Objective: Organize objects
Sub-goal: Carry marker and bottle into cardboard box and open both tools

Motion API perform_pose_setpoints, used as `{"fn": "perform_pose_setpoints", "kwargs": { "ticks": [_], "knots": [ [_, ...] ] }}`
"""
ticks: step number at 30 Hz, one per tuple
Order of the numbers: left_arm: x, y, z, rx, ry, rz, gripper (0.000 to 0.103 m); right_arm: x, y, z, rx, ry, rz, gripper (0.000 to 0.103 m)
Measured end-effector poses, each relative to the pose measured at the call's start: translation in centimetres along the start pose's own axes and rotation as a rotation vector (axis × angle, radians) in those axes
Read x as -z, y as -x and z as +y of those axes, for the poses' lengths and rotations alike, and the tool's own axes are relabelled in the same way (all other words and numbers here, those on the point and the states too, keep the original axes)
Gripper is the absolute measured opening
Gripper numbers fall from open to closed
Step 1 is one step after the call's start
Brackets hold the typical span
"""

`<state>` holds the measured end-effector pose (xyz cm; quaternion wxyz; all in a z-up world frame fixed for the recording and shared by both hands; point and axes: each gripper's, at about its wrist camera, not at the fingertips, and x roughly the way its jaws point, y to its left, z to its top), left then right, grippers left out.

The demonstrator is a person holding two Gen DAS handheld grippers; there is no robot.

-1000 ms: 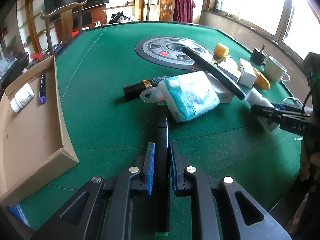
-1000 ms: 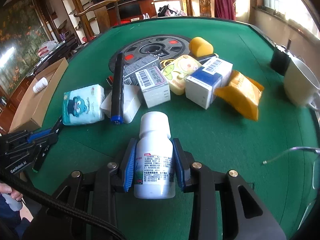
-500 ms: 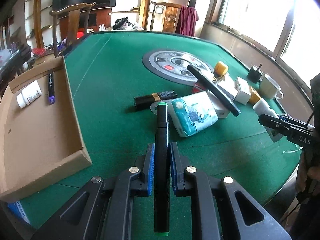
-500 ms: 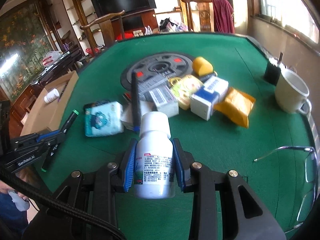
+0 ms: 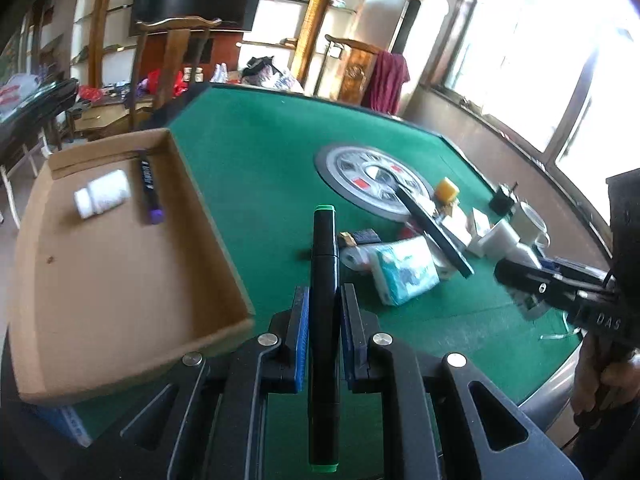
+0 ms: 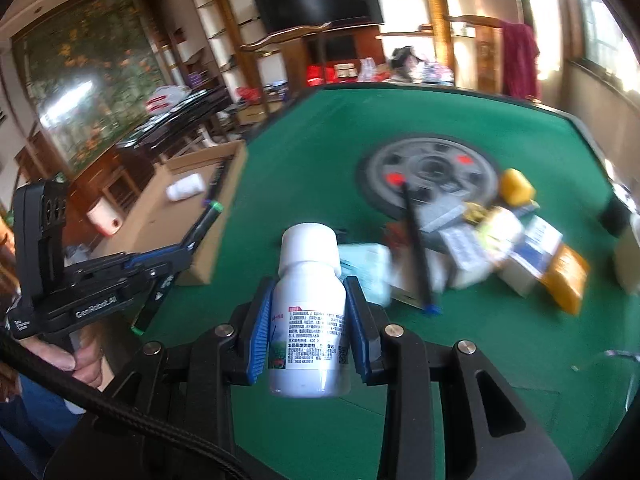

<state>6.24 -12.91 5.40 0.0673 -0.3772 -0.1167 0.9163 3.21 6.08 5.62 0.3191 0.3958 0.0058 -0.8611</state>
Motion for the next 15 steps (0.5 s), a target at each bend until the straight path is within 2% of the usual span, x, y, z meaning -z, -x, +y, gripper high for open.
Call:
{"fn": "perform_pose_setpoints", "kwargs": {
  "ticks": [6,15],
  "knots": [
    [-0.7,2.0,3.7,-0.029,0.054,-0.036,0.012,-2.3,-3.0,4.2,-0.076,0.071,0.039,0.032],
    [-2.9,4.2,11.6,-0.129,0.151,-0.061,0.012,-6.6,-10.3,9.7,-0.171,0.121,0.139,0.032]
  ]
}}
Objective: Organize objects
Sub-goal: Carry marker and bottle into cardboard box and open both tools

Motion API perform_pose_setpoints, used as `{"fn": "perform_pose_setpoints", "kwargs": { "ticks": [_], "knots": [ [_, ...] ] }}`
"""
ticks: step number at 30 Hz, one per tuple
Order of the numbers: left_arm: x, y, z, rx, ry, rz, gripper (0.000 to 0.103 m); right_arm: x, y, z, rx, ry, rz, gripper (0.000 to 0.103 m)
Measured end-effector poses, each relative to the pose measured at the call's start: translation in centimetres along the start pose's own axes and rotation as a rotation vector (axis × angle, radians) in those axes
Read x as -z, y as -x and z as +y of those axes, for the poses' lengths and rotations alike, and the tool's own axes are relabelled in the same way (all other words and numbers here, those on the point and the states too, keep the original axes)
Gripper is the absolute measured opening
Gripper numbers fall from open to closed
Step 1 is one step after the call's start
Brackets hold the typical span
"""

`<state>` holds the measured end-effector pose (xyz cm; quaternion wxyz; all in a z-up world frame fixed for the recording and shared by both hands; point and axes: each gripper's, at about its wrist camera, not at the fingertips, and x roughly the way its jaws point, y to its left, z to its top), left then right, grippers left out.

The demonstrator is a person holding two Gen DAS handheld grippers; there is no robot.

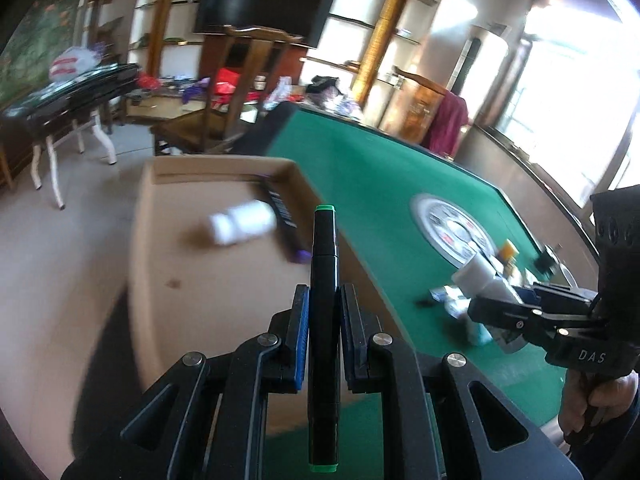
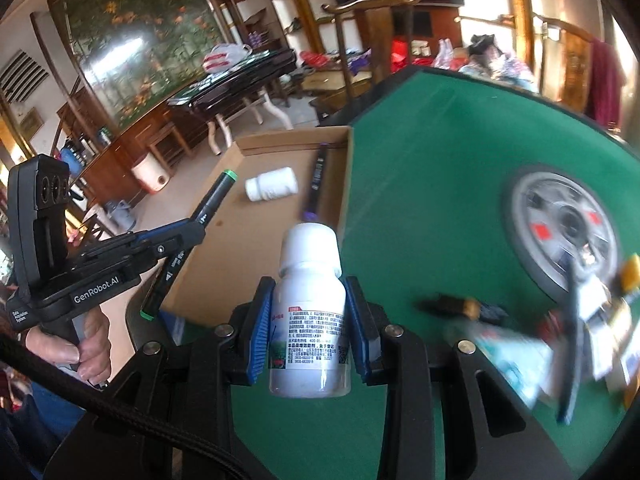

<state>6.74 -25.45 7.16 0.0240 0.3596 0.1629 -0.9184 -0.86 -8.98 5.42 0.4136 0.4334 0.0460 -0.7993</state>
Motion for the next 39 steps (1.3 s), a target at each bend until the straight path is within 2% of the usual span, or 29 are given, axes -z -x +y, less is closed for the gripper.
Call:
{"fn": "perform_pose_setpoints", "kwargs": {
  "ticks": [7,17,23,39],
  "knots": [
    [-3.6,-3.1,5.8,-0.064,0.078,0.055,0.012,-5.1,-6.0,0.5,-0.045,-0.021,0.067,0.032],
    [-6.4,-8.9,9.8,-0.114,0.142,0.140,0.012,-10.1,-13.3,-0.2,0.006,-0.034,0.118,0.032],
    [-6.9,-11.4,10.5,-0.125,0.146,0.185,0.012,-11.4,-15.5,-0.9,-0.008,-0.046,0.125,0.032],
    [-6.7,-12.5,10.9,-0.113,0.163,0.193,0.012,-12.6,-18.3,-0.6,-0.003,-0.056,0.137,0.032]
  ]
}}
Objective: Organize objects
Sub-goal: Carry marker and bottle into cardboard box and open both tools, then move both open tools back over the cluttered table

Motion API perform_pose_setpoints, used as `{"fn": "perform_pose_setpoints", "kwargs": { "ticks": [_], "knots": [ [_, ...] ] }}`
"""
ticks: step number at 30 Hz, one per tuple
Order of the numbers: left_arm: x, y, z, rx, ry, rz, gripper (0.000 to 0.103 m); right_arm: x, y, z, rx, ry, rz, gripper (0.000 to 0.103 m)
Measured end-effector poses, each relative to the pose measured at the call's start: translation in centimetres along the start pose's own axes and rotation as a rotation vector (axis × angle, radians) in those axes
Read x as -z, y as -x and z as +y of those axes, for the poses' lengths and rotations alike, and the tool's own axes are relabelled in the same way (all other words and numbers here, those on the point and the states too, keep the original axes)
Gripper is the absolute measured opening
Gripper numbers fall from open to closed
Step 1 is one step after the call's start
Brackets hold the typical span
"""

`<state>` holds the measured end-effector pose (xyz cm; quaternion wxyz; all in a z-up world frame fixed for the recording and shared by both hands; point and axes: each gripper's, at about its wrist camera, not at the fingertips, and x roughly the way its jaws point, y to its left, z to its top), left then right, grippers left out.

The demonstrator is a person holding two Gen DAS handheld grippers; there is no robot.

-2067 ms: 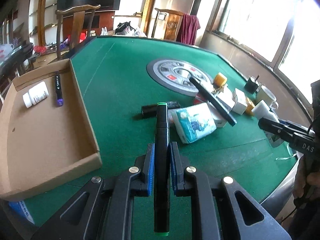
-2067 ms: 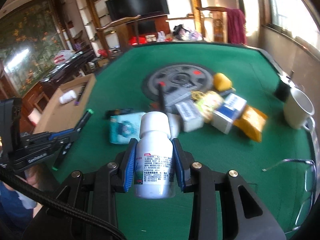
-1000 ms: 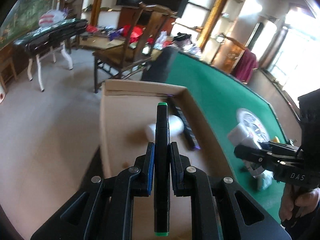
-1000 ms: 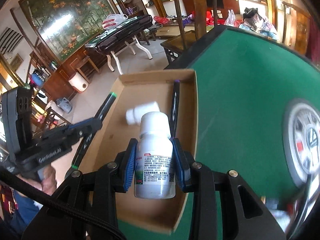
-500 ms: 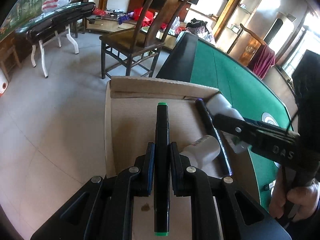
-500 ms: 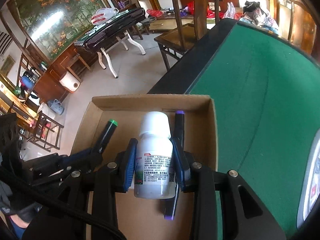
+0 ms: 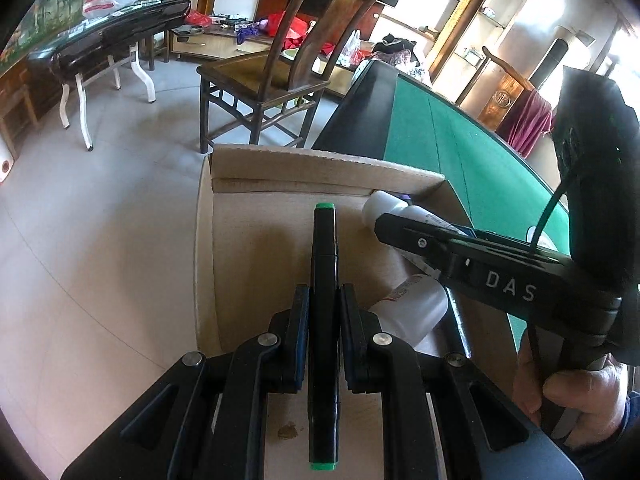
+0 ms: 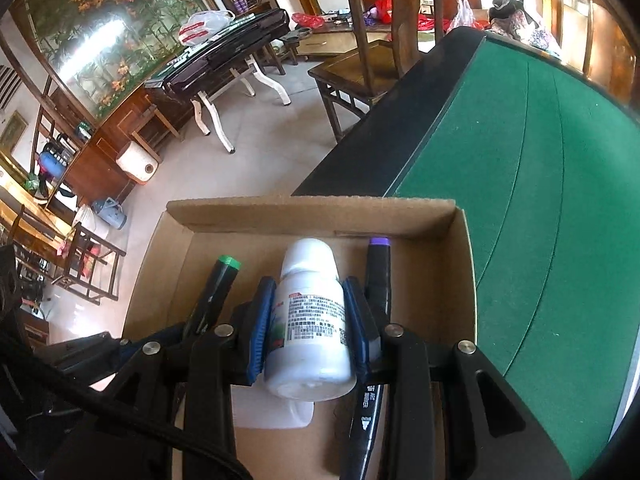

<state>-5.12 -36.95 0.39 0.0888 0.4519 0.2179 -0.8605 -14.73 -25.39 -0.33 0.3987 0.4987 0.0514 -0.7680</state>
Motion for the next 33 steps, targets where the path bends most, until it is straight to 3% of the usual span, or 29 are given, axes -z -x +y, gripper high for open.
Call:
{"fn": "perform_pose_setpoints", "kwargs": {
  "ticks": [17,30,33],
  "knots": [
    [1.1,1.5,-0.6,0.006,-0.005,-0.006,0.012,1.3,3.7,-0.2,-0.037,-0.044,-0.045,0.037],
    [5.2,7.5,-5.9,0.071,-0.106,-0.099,0.016,9.3,11.4,-0.6,-0.161,-0.105,-0.182,0.037],
    [6.7,8.7,-8.4,0.106,-0.145,-0.117,0.019,12.1,13.8,-1.2,-0.164,-0.116,-0.229,0.048]
  ]
}}
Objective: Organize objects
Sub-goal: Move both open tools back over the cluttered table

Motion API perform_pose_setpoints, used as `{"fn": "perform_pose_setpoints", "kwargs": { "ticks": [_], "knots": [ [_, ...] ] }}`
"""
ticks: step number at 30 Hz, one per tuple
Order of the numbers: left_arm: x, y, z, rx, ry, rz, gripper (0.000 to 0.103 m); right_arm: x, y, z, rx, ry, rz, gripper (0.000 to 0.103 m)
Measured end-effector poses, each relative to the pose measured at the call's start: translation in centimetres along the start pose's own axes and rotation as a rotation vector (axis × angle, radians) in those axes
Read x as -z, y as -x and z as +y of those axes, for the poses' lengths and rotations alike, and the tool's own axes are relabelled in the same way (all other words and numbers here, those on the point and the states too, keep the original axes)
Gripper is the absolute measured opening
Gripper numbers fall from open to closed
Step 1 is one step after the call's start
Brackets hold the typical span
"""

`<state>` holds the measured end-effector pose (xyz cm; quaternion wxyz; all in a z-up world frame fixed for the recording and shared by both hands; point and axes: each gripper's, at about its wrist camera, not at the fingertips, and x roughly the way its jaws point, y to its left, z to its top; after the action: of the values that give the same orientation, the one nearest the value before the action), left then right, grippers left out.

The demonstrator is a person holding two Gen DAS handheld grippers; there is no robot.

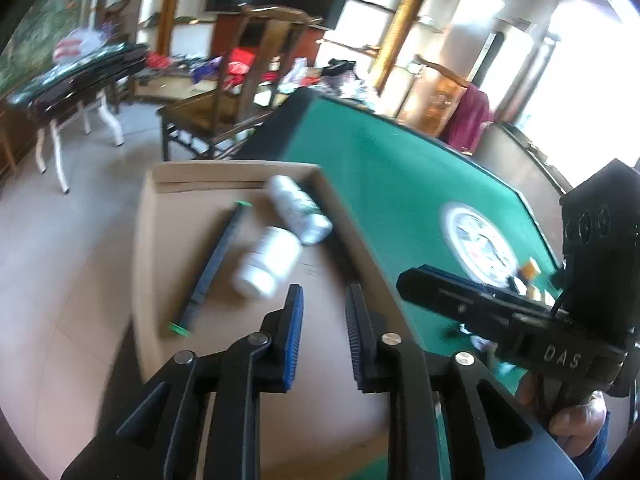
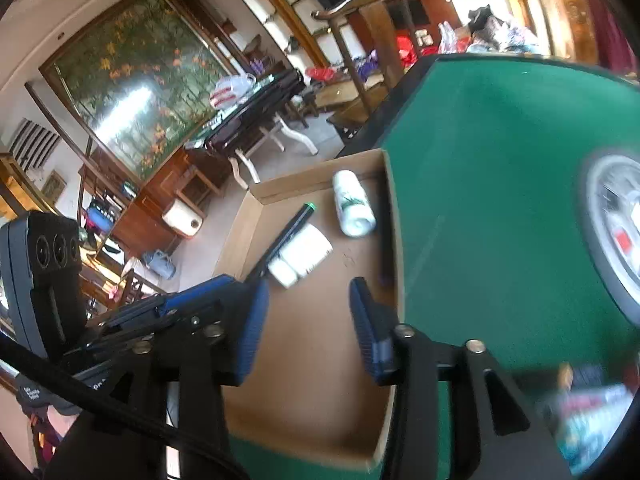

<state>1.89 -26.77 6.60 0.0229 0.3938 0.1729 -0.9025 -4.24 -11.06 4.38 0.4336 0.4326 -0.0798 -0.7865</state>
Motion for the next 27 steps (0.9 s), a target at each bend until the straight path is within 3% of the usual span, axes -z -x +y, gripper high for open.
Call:
{"fn": "perform_pose_setpoints", "kwargs": {
  "ticks": [6,11,17,21,23,26,27],
  "knots": [
    [3.3,0.6,-6.5,0.096,-0.070,-0.008,0.019,3.5,6.0,-1.8,0.079,0.044,-0.100,0.048],
    [6.8,-0.6,-10.9,0.175,-0.104,0.051,0.019,7.0,11.3,-5.8,0.192,0.034,-0.188,0.048],
    [9.2,-3.6,-15.5,0.157,-0.155,0.155,0.019,10.2,16.4,-13.0,0.304,-0.120,-0.279,0.048],
    [10.4,-4.9,-17.9,0.145,-0.173,0.192,0.019,10.9,18.6,-17.1,0.273,-0.239,-0.340,0.047],
    [10.5,-5.6,-18.6,0.131,-0.203,0.204,0.019,11.0,18.9,-18.6,0.217,-0.306,-0.348,0.047],
    [9.2,-6.0,-20.2,0.105,-0.266,0.164,0.019,10.7,18.6,-19.7,0.182,-0.366,-0.338,0.047],
    [8.4,-6.2,-20.8,0.112,-0.278,0.148,0.024,10.7,18.6,-19.9,0.179,-0.377,-0.337,0.047]
  ]
}}
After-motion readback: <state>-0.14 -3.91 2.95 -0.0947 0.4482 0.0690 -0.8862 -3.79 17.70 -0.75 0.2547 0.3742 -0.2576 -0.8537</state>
